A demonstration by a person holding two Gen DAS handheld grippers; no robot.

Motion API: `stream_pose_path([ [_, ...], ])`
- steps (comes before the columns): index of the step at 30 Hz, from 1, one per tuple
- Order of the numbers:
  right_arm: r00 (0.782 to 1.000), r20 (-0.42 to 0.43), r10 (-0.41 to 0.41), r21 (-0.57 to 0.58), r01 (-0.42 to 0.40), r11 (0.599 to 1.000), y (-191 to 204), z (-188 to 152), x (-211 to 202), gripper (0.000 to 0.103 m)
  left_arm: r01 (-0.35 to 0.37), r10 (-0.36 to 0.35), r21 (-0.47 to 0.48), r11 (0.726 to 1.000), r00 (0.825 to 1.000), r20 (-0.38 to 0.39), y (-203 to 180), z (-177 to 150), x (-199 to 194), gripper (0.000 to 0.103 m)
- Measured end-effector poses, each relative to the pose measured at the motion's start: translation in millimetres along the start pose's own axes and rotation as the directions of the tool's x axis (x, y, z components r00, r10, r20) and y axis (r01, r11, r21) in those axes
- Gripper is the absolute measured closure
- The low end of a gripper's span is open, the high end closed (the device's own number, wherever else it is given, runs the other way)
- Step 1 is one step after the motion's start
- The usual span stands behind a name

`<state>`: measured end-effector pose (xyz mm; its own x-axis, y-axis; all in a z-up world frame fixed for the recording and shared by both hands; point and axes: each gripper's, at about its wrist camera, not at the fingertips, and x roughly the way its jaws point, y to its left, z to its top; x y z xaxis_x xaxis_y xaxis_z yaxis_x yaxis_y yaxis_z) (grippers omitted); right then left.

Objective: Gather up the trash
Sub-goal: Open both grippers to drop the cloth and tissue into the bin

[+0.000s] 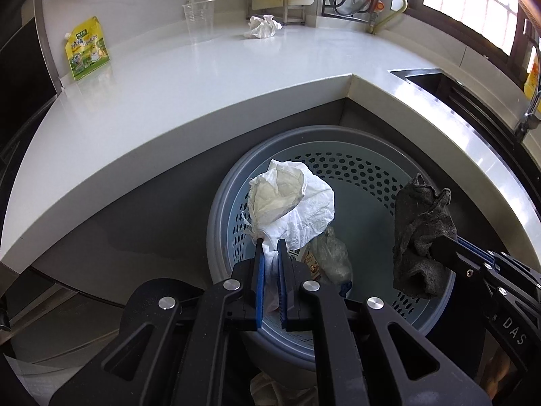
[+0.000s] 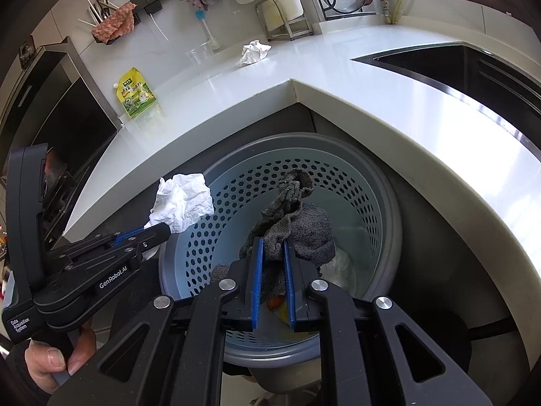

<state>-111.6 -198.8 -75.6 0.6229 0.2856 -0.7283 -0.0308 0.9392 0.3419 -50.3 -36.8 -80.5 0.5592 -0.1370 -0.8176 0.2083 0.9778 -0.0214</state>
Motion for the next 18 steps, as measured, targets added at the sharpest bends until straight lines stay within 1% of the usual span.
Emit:
stream_pose_path([
  [11,0.999,-0.04,-0.006,0.006,0.007,1.0,-5,-1,21,0.091,0.021,-0.022,-0.003,1.0,0.999,-0.047,-2,-2,16,0.094],
  [16,0.999,-0.048,0.002,0.018,-0.001,1.0,-9,-2,26,0.091,0.034,-0.034,-0.004,0.999,0.997,-0.071,-2,-4,23,0.094],
  [18,0.999,-0.045,0.01,0.02,-0.009,1.0,-11,-2,26,0.091,0.031,-0.031,-0.003,1.0,0.997,-0.078,-2,-3,24,0.092],
])
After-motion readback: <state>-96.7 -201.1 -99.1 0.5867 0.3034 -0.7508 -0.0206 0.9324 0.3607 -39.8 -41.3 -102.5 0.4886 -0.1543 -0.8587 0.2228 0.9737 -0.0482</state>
